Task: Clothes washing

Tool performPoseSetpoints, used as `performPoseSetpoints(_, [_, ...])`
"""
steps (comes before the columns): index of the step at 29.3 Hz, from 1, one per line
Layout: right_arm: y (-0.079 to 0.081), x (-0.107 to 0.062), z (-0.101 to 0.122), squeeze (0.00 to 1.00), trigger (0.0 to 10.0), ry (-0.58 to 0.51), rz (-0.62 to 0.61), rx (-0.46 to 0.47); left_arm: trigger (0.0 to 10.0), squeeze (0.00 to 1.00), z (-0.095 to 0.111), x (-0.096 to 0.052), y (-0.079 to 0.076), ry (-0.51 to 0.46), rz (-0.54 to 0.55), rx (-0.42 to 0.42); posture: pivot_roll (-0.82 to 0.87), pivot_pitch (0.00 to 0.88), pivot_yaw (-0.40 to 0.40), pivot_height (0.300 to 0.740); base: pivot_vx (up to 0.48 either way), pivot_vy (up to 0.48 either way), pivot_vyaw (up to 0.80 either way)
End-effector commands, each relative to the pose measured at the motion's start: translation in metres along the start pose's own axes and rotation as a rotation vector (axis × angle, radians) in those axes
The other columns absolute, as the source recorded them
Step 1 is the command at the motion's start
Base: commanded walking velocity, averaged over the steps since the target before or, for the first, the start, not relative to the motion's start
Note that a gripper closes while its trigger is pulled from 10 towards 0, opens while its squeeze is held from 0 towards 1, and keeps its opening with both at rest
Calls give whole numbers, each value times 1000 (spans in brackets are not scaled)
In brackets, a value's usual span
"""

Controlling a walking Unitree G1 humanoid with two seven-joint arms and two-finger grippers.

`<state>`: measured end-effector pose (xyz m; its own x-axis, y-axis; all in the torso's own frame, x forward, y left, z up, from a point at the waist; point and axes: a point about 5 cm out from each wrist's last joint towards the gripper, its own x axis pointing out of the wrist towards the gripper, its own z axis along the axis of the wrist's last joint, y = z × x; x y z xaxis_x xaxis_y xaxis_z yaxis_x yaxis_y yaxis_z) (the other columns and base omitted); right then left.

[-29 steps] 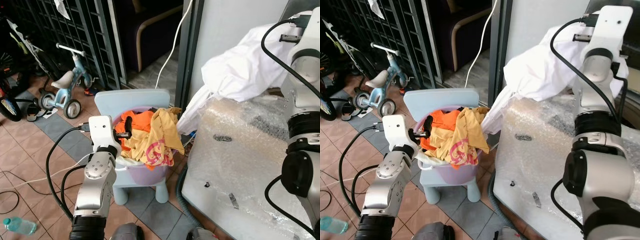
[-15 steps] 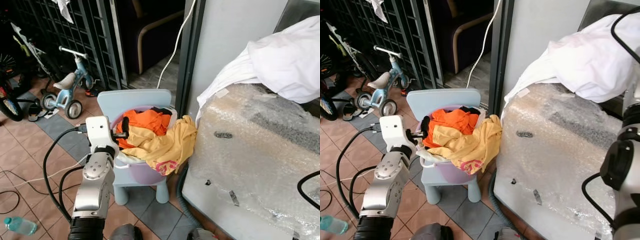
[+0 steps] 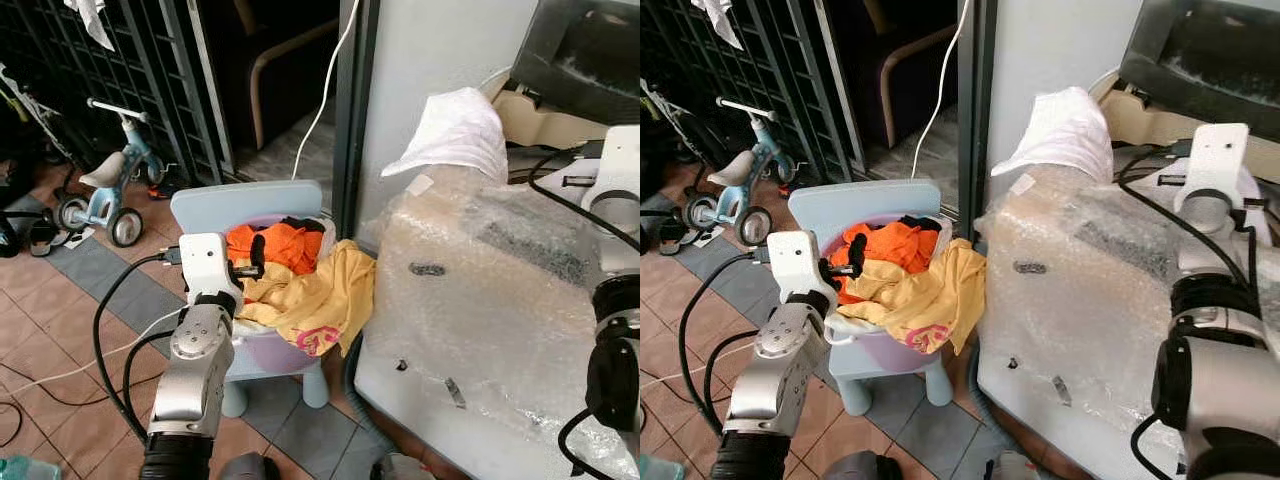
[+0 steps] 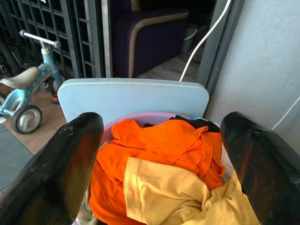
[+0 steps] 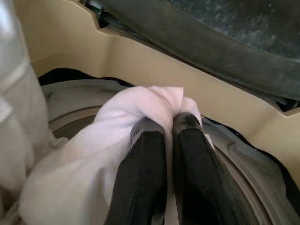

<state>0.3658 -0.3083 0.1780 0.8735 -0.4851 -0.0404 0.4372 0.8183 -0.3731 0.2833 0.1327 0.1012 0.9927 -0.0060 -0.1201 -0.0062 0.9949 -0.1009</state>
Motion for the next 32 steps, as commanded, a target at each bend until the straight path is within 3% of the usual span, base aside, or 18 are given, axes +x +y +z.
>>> performPoseSetpoints(1, [9, -4, 29, 0, 10000, -158, 55, -13, 10000, 0, 3, -1, 2, -6, 0, 3, -76, 0, 28, 740, 0, 0, 0])
performPoseSetpoints(2, [9, -4, 29, 0, 10000, -158, 55, -13, 10000, 0, 3, -1, 2, -6, 0, 3, -76, 0, 28, 740, 0, 0, 0])
performPoseSetpoints(4, [22, -14, 50, 0, 10000, -335, 134, -99, 10000, 0, 1, -3, 0, 2, -18, -9, -80, 0, 29, 740, 0, 0, 0])
performPoseSetpoints(5, [29, -21, 58, 325, 10000, -419, 176, -145, 10000, 0, 1, -4, -3, 2, -38, -13, -83, 0, 30, 740, 0, 0, 0])
performPoseSetpoints(6, [33, -25, 61, 1000, 10000, -454, 214, -157, 10000, 0, 1, -5, -5, -1, -60, -10, -87, 0, 31, 740, 0, 0, 0])
performPoseSetpoints(9, [43, -31, 57, 1000, 10000, -450, 274, -208, 10000, 0, -1, -8, -15, 7, -142, -5, -97, 0, 33, 740, 0, 0, 0])
performPoseSetpoints(15, [49, -39, 25, 1000, 10000, -288, 321, -167, 10000, 0, -6, -12, -25, 37, -229, -8, -103, 0, 33, 740, 0, 0, 0])
performPoseSetpoints(19, [54, -59, 6, 1000, 10000, -279, 331, -190, 10000, 0, -8, -15, -26, 40, -251, 4, -95, 0, 30, 740, 0, 0, 0])
performPoseSetpoints(21, [53, -64, 3, 1000, 10000, -297, 294, -182, 10000, 0, -9, -17, -26, 45, -253, 4, -92, 0, 30, 740, 0, 0, 0])
performPoseSetpoints(23, [54, -75, 16, 1000, 10000, -415, 246, -153, 10000, 0, -10, -18, -26, 47, -257, 5, -86, 0, 28, 740, 0, 0, 0])
performPoseSetpoints(25, [55, -78, 21, 1000, 10000, -446, 242, -143, 10000, 0, -9, -18, -26, 46, -259, 8, -82, 1, 30, 740, 0, 0, 0])
performPoseSetpoints(26, [62, -90, 36, 1000, 10000, -531, 277, -74, 10000, 0, -6, -17, -25, 32, -260, 21, -84, 0, 33, 740, 0, 0, 0])
performPoseSetpoints(28, [68, -105, 48, 1000, 10000, -609, 310, -56, 10000, 0, -3, -14, -24, 26, -245, 21, -86, 0, 36, 740, 0, 0, 0])
performPoseSetpoints(32, [80, -123, 46, 1000, 10000, -595, 358, 16, 10000, 0, -2, -12, -23, 23, -222, 14, -92, 2, 37, 740, 0, 0, 0])
